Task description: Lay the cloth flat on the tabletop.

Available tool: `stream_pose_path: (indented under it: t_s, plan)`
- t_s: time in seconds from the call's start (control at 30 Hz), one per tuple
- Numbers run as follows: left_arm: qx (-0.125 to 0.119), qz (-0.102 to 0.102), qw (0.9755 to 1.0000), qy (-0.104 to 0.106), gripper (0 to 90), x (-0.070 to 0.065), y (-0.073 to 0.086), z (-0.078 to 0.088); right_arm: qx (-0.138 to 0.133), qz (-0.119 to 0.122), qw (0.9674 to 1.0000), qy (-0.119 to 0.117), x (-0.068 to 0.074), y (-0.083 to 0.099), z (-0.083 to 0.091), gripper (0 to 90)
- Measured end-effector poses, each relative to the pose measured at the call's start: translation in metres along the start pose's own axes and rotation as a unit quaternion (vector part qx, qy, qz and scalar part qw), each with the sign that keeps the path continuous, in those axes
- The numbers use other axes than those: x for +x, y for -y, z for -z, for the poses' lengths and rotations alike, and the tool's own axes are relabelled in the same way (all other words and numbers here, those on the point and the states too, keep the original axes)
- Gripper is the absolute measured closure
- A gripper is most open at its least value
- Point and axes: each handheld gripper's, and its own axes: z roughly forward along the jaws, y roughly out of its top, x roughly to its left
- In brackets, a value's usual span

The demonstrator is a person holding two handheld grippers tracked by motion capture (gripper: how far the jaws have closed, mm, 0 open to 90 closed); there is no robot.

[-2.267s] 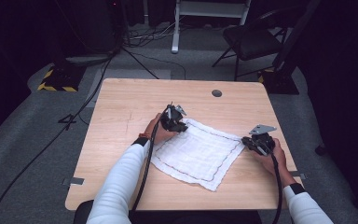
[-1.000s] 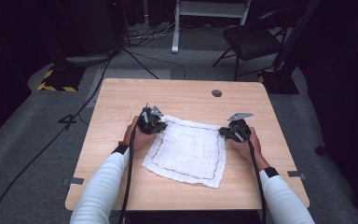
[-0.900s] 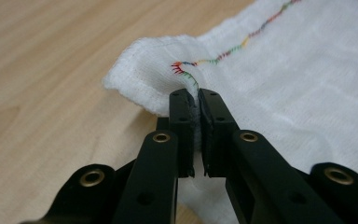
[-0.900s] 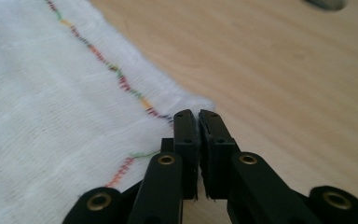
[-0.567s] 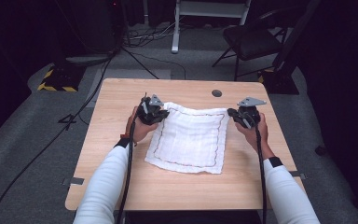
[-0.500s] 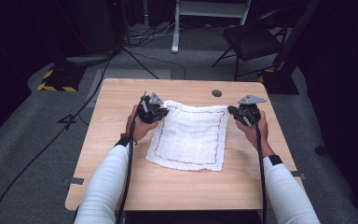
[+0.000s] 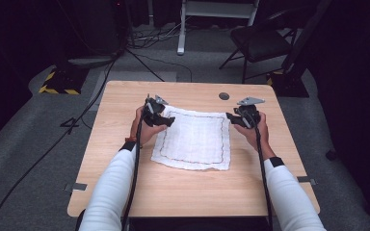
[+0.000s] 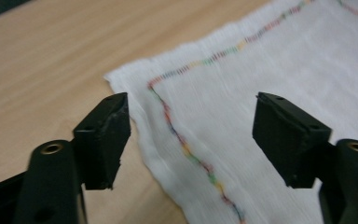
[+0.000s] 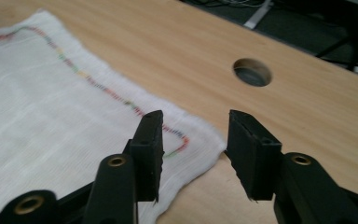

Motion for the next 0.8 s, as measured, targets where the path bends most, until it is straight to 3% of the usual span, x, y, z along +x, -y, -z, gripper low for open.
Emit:
stream_pose_path:
  t_s: [0.03,0.07,0.1,0.13,0.2,0.3,0.33,0.37,0.4,0.47,0.53,0.6,0.63,0.8]
  plan:
    - [0.006,-0.012,0.9999,0.000,26.6,-0.004,0.007,0.003,0.001,0.001,0.9999,-0.012,0.001,0.004,0.002,53.2]
    - [0.006,-0.012,0.9999,0.000,25.1,-0.004,0.007,0.003,0.005,-0.001,0.9995,-0.033,0.003,0.011,0.006,51.5]
    - [0.017,-0.028,0.9994,0.005,24.5,-0.011,0.019,0.010,0.006,-0.002,0.9984,-0.057,0.004,0.017,0.009,50.0]
    - [0.021,-0.030,0.9992,0.012,24.4,-0.013,0.024,0.013,0.009,0.001,0.9968,-0.079,0.007,0.023,0.013,49.3]
    - [0.025,-0.049,0.9983,0.018,24.2,-0.020,0.039,0.021,0.022,0.019,0.9946,-0.100,0.015,0.036,0.018,48.4]
    - [0.040,-0.069,0.9965,0.026,22.7,-0.032,0.055,0.031,0.037,0.041,0.9889,-0.138,0.029,0.057,0.029,46.5]
    - [0.047,-0.072,0.9960,0.023,22.6,-0.034,0.059,0.034,0.043,0.052,0.9853,-0.157,0.034,0.063,0.035,45.2]
    - [0.047,-0.072,0.9960,0.023,22.4,-0.034,0.059,0.034,0.043,0.052,0.9853,-0.157,0.034,0.063,0.035,45.2]
    - [0.044,-0.079,0.9957,0.020,21.3,-0.042,0.069,0.039,0.053,0.075,0.9794,-0.180,0.044,0.071,0.046,40.8]
    - [0.049,-0.079,0.9953,0.028,21.1,-0.048,0.077,0.043,0.052,0.077,0.9778,-0.188,0.049,0.077,0.051,39.4]
    - [0.056,-0.086,0.9943,0.029,21.1,-0.052,0.082,0.042,0.065,0.099,0.9789,-0.167,0.057,0.081,0.053,35.3]
    - [0.064,-0.079,0.9943,0.034,22.1,-0.053,0.085,0.040,0.069,0.102,0.9787,-0.164,0.059,0.083,0.054,34.5]
    - [0.059,-0.076,0.9947,0.037,22.2,-0.052,0.087,0.041,0.080,0.107,0.9793,-0.152,0.062,0.088,0.054,31.2]
    - [0.055,-0.073,0.9948,0.045,22.4,-0.059,0.090,0.043,0.089,0.095,0.9817,-0.139,0.057,0.093,0.059,29.3]
